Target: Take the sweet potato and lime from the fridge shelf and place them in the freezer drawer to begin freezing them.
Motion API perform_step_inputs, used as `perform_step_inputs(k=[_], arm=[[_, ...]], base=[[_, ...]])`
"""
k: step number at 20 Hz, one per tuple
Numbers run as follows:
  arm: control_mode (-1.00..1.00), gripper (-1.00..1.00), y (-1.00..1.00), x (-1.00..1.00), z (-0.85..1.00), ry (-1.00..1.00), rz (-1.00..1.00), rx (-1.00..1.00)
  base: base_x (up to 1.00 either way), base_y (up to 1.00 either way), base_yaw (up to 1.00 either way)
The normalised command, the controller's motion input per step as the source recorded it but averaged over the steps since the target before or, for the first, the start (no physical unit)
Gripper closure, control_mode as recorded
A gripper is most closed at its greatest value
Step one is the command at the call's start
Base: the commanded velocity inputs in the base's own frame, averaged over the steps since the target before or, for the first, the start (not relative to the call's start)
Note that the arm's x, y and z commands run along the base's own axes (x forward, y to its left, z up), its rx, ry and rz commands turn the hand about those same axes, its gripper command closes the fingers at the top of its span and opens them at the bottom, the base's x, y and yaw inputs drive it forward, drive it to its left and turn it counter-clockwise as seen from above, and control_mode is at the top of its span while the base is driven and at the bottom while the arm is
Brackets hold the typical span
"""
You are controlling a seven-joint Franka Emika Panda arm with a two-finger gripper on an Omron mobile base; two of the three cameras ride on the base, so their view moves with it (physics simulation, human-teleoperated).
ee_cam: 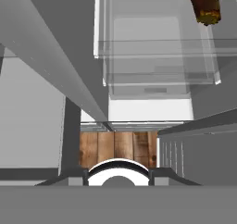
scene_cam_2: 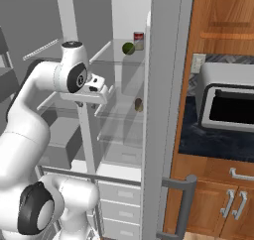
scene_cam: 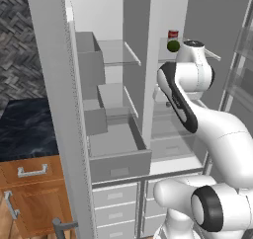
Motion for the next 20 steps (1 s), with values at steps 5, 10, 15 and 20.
perform_step_inputs(k=[5, 10, 15, 20], arm=[[-1.00, -1.00, 0.00, -0.05, -0.02, -0.02, 0.00, 0.00], [-1.00, -1.00, 0.00, -0.13, -0.04, 0.00, 0.00, -0.04], [-1.00, -1.00, 0.00, 0.15, 0.00, 0.00, 0.00, 0.00], [1.00, -1.00, 0.00, 0.00, 0.00, 0.00, 0.00, 0.00]], base=[[0.00, 0.00, 0.00], [0.00, 0.00, 0.00], [0.00, 0.00, 0.00], [0.35, -0.06, 0.00]])
